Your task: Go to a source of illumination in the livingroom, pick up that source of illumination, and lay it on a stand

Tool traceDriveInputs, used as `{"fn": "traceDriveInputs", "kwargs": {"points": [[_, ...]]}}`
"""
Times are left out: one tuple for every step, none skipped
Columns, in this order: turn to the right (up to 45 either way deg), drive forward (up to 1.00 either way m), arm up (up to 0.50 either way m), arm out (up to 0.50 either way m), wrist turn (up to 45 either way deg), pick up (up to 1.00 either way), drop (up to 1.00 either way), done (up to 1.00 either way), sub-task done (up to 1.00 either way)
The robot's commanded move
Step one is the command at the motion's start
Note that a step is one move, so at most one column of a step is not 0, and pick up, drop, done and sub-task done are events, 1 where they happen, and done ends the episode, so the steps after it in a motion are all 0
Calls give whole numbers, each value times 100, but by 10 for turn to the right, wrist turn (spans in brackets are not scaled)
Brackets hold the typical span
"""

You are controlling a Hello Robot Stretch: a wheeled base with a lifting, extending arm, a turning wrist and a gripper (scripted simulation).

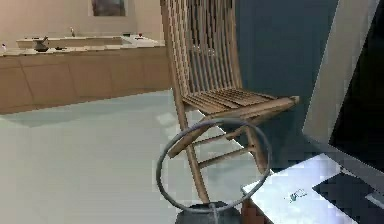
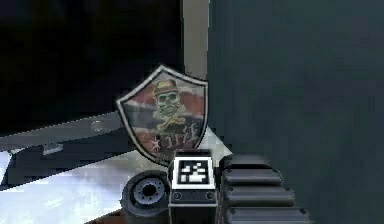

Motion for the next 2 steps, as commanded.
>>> {"fn": "traceDriveInputs", "kwargs": {"points": [[450, 0, 0, 0, 0, 0, 0, 0, 0], [450, 0, 0, 0, 0, 0, 0, 0, 0]]}}
